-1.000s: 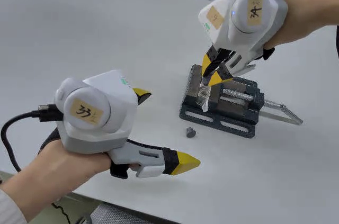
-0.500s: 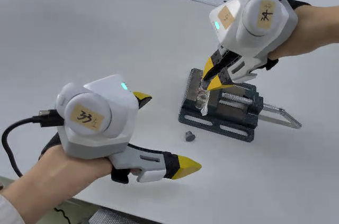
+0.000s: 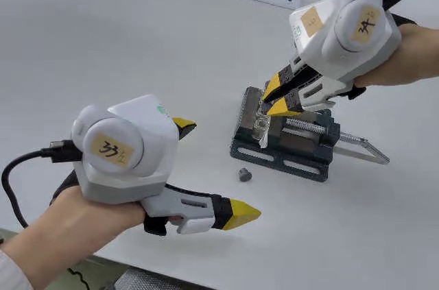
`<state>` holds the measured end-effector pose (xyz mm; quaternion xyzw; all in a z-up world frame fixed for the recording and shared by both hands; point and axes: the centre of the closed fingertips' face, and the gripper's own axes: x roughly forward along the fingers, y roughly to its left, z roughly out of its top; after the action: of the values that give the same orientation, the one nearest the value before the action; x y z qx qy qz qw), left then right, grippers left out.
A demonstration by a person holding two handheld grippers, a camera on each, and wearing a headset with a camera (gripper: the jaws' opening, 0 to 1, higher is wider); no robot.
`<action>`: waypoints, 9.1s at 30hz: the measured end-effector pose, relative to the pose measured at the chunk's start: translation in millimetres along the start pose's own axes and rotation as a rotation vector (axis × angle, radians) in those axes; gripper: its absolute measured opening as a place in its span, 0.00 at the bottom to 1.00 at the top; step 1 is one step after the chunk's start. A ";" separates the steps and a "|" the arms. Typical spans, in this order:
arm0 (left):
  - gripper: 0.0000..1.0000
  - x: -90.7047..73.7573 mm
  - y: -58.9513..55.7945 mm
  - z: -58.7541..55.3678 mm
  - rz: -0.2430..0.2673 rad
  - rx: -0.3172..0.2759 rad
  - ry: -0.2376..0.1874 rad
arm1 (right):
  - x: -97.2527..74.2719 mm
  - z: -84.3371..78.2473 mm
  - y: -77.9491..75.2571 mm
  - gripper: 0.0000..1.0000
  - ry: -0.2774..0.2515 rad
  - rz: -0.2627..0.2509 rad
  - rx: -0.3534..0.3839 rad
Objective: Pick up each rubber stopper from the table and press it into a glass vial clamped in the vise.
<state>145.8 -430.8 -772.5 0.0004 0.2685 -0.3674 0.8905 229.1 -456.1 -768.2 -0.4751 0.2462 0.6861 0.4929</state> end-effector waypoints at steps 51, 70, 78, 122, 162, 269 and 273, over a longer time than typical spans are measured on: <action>0.92 -0.8 6.0 -3.2 0.003 -0.008 0.000 | -7.7 7.0 -0.8 0.00 0.097 0.097 -0.102; 0.92 -0.2 3.2 -5.2 -0.003 -0.016 0.005 | -2.2 1.4 -0.9 0.00 0.133 0.138 -0.091; 0.91 -0.7 3.7 -5.8 -0.003 -0.018 0.005 | -1.8 3.1 -0.9 0.00 0.167 0.201 -0.010; 0.91 0.3 12.2 -5.9 0.011 -0.027 0.007 | 0.5 0.1 0.3 0.00 0.319 0.195 0.125; 0.90 -1.0 16.0 -9.2 0.022 -0.036 0.011 | 1.1 0.8 1.1 0.00 0.248 0.190 0.123; 0.91 -26.0 25.2 22.9 0.045 0.019 -0.015 | 6.5 14.1 74.5 0.58 -0.279 -0.234 0.572; 0.91 -27.0 23.6 22.7 0.044 0.023 -0.013 | 12.0 15.9 71.4 0.61 -0.309 -0.320 0.625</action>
<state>156.3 -400.3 -744.8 0.0139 0.2584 -0.3508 0.9000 156.8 -466.1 -781.4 -0.2253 0.2890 0.5560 0.7460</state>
